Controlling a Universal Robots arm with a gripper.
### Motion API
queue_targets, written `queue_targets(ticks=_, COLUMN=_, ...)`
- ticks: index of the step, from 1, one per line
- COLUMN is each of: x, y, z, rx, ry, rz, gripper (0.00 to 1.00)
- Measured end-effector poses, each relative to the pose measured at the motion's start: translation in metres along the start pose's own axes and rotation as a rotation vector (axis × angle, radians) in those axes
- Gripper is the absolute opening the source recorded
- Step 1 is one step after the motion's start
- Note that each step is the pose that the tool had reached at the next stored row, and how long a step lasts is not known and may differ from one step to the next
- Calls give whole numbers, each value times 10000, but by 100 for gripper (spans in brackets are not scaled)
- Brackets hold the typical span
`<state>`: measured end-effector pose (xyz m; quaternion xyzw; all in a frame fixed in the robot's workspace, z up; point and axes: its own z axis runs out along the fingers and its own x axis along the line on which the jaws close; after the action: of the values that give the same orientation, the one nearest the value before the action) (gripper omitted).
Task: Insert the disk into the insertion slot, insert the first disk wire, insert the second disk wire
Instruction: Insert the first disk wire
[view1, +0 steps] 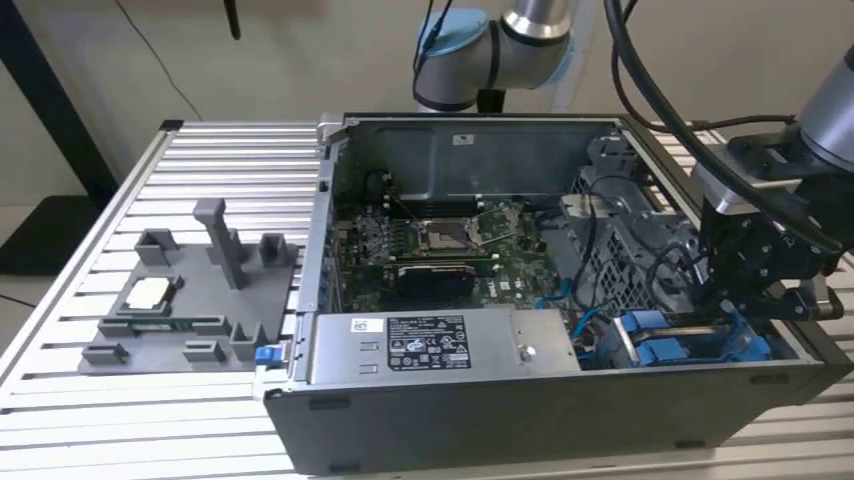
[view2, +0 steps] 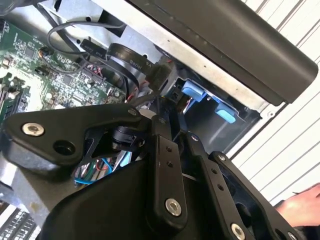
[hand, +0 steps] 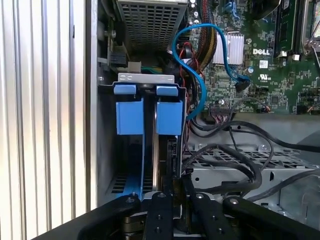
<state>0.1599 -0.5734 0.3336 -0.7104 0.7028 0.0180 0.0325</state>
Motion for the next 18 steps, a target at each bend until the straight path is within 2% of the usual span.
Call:
queue_targets(ticks=3, x=3, y=-2, z=49, rx=4, ry=-9, rz=32, gripper=20)
queue_targets(ticks=4, x=3, y=-2, z=46, rx=5, ry=-13, rz=35, gripper=20)
queue_targets(ticks=5, x=1, y=-3, z=24, rx=-4, ry=-24, rz=38, gripper=26)
queue_targets(ticks=6, x=-3, y=-3, z=-18, rx=-9, ry=-20, rz=39, gripper=26)
queue_targets(ticks=7, x=-7, y=-5, z=-64, rx=-16, ry=-10, rz=39, gripper=33)
queue_targets(ticks=14, x=-28, y=-3, z=-348, rx=-27, ry=-30, rz=43, gripper=33)
queue_targets(ticks=18, x=-44, y=6, z=-454, rx=-26, ry=-64, rz=48, gripper=33)
